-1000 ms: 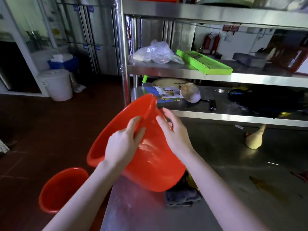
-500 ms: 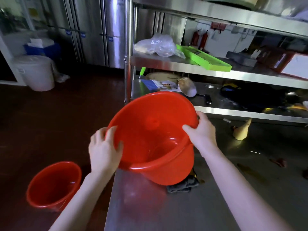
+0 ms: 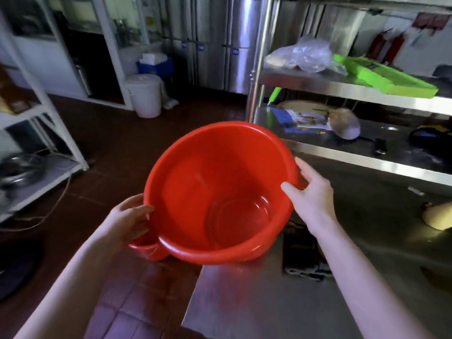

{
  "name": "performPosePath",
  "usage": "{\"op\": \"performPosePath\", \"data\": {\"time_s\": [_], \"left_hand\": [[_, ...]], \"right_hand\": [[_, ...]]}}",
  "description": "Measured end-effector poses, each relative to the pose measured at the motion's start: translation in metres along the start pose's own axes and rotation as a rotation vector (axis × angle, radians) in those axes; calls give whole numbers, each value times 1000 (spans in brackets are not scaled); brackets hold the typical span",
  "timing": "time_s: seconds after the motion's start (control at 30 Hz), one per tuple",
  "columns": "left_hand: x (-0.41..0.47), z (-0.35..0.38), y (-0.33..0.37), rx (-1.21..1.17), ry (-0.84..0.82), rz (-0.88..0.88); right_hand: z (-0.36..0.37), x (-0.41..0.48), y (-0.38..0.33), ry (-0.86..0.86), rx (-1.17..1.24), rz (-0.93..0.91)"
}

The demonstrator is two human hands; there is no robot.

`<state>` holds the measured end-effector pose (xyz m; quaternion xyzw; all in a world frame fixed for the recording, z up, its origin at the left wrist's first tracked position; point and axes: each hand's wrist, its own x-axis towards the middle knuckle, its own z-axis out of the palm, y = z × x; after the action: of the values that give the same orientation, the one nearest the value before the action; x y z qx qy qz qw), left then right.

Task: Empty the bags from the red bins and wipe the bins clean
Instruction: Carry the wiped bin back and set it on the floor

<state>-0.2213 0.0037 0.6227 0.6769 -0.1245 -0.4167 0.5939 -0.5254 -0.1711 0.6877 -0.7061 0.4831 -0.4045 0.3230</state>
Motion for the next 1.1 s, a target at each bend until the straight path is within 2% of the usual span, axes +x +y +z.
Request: {"op": "performPosePath", "data": {"time_s": [0.2, 0.43, 0.57, 0.73, 0.9, 1.1], "left_hand": [[-41, -101, -2, -97, 75, 33], [-19, -190, -34, -163, 194, 26], [27, -233, -56, -135, 204, 14], [84, -283, -97, 55, 206, 4], [129, -308, -158, 193, 247, -97], [170, -311, -276, 283, 300, -287]], "right_hand": [[86, -16, -15, -177, 145, -27], [181, -50, -28, -362, 72, -17], [235, -64, -25, -360, -10, 88], [309, -88, -19, -307, -112, 333], [373, -107, 32, -399, -355, 514], [448, -134, 137, -509, -534, 631]]}}
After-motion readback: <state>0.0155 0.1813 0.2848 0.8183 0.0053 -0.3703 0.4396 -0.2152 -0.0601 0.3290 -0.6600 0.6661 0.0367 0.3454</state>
